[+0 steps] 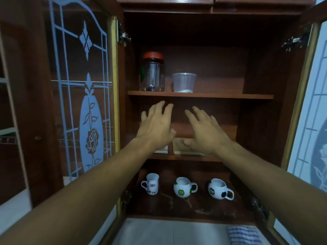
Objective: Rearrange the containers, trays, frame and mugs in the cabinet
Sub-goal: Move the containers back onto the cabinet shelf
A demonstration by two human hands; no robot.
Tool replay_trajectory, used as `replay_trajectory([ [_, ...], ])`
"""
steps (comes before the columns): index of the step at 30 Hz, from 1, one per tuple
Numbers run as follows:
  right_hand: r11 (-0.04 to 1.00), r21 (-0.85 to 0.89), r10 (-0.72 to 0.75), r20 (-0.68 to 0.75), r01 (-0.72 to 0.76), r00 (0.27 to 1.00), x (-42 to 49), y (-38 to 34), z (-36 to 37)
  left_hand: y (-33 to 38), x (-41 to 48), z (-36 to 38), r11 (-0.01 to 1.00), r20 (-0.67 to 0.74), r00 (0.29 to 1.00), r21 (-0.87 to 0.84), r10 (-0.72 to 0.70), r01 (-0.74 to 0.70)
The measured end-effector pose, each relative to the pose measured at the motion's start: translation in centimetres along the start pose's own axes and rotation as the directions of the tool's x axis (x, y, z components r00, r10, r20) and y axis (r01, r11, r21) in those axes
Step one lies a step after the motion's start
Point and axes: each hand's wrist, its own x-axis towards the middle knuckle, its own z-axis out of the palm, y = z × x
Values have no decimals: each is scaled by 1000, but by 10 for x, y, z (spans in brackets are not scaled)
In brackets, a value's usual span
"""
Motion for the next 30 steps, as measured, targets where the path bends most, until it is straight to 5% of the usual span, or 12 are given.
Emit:
replay_trajectory([
  [10,995,-90,-40,-3,40,999,-60,-28,13,2,-66,-2,983,33,988,104,151,-154],
  [30,1000,0,-15,95,15,995,-177,-103,22,-10,-205,-16,995,138,986,-25,96,-94],
])
